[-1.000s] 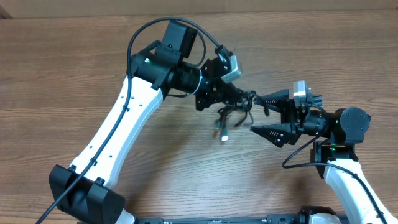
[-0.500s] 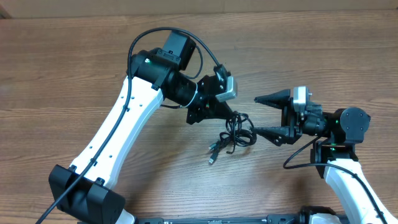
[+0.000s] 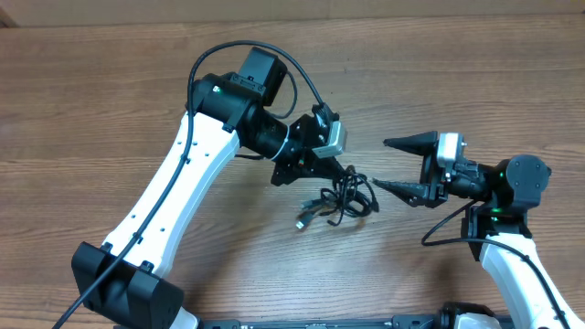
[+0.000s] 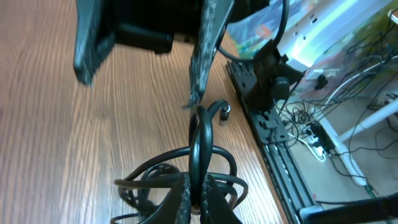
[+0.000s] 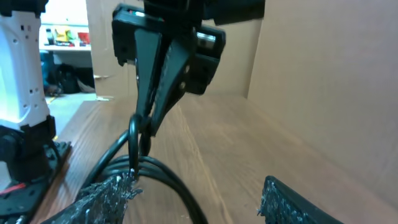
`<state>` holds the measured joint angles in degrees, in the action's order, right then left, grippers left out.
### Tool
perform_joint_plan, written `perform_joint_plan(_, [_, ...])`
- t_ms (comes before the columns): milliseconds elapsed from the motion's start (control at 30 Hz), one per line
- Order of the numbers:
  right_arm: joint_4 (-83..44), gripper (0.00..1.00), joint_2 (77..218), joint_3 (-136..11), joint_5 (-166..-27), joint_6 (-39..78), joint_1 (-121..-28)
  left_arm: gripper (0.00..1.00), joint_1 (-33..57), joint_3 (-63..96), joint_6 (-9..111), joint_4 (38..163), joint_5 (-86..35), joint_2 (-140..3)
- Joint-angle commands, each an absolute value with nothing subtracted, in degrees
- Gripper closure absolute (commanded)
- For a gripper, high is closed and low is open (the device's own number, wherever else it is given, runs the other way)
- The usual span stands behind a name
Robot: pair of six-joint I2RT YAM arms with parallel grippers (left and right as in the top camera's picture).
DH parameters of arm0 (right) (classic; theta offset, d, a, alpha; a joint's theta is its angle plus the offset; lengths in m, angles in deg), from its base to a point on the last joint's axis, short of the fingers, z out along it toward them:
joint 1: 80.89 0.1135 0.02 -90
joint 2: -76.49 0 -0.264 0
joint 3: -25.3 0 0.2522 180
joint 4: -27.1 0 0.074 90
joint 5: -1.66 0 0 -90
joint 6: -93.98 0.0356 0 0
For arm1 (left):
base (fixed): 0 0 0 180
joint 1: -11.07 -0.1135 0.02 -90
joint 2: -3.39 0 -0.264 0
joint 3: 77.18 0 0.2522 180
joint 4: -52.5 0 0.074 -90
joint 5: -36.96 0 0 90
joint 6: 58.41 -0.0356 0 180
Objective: Untangle cables
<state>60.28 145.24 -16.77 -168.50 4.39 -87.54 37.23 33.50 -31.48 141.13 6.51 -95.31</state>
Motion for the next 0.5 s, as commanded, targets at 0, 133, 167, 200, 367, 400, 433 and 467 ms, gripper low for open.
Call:
perform_joint_plan(0, [59.95,0.34,145.09,-17.78,-169.57,3.67,-87.65,0.96,36.99,35.05,-32.99,139.45,11.10,-95.51])
perform_joint_plan(133, [60.17,0.34,145.09,-17.78,-171.14,3.69,-87.65,0.96,37.07,35.05,-32.51,137.90,11.05,-95.51])
perform_joint_plan(167, [60.17,0.34,145.09,-17.78,-171.27,3.69,-87.65,0.96,37.07,35.05,-32.51,137.76,10.92,-95.51])
perform_joint_plan(200, [60.17,0.34,145.09,-17.78,-171.69,3.69,-87.65,0.96,37.07,35.05,-32.51,137.55,10.57,-95.51])
perform_joint_plan(367, [60.17,0.34,145.09,-17.78,-173.22,3.71,-87.65,0.96,37.27,35.05,-32.51,136.34,9.50,-95.51])
perform_joint_plan(400, [60.17,0.34,145.09,-17.78,-173.46,3.71,-87.65,0.96,37.47,35.05,-32.51,136.26,9.28,-95.51])
perform_joint_plan(433, [60.17,0.34,145.09,-17.78,-173.57,3.73,-87.65,0.96,37.79,35.05,-32.53,136.23,9.02,-95.53])
perform_joint_plan(467, [60.14,0.34,145.09,-17.78,-173.55,3.73,-87.61,0.96,38.19,35.05,-32.51,136.23,8.50,-95.55])
